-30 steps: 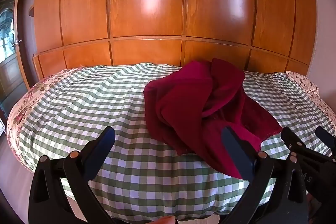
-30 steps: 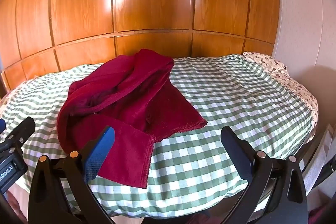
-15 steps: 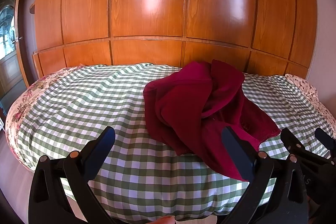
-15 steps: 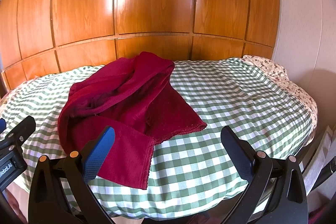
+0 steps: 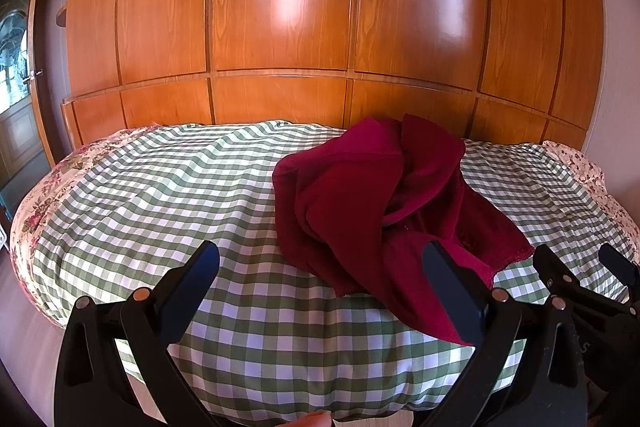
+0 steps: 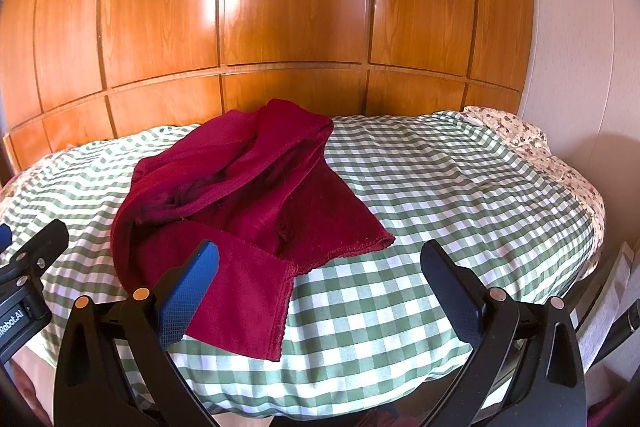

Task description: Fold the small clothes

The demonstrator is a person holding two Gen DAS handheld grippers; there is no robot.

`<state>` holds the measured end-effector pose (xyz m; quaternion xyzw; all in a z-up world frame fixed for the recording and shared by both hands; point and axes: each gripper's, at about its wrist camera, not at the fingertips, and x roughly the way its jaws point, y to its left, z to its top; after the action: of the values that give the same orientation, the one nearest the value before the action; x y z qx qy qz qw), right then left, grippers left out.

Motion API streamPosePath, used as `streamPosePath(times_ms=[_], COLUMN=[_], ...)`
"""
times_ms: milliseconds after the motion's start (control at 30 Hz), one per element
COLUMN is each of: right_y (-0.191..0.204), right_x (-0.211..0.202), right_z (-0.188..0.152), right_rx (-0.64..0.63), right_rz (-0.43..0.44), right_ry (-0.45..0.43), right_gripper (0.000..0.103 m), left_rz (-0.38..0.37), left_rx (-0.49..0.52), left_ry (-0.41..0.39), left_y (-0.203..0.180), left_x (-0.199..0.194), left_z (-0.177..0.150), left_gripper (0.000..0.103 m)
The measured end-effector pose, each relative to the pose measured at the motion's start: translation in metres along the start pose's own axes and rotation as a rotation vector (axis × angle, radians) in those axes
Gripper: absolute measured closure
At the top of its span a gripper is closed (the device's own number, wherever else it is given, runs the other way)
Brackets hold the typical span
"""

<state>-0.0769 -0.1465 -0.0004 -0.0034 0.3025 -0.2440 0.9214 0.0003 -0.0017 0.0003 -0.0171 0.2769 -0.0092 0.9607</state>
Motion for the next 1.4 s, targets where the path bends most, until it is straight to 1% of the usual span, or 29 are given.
streamPosePath(times_ms=[633,833,1067,1167,1200,1300,1400], right_y=[-0.001,-0.003,-0.008,-0.015,-0.018,-0.030,-0.044], right_x=[0.002,0.008,0.021,0.026,0.028,0.035,0.045], right_z=[-0.001,-0.004,-0.006,-0.005,-0.004,0.003,0.011], right_rx=[0.002,0.005,0.018,0.033,0.037,0.069,0.091], right_rz=[0.003,0.003,0.005,0.009,0.014,0.036,0.059], right_ry=[0.007,0.026,0.069,0.082,0.088,0.101,0.126], right_gripper=[0.003,0.003,0.003,0.003,0.003,0.003,0.003], left_rz=[0.002,0.004,-0.005,-0.032,-0.058,-0.116,-0.186], left_rx=[-0.002,-0.002,0.020,0.029,0.044,0.106,0.140], left_ry=[0.003,0.020,0.068,0.094,0.113,0.136,0.198], left_y=[0.002,0.004,0.002,0.000,-0.003,-0.013,-0.025], left_x=[0.001,0.007,0.021,0.027,0.031,0.038,0.052], left_z=[0.000,-0.002,-0.007,-0.009,-0.010,-0.014,-0.018], left_gripper=[0.002,0.002,0.003,0.003,0.003,0.005,0.011])
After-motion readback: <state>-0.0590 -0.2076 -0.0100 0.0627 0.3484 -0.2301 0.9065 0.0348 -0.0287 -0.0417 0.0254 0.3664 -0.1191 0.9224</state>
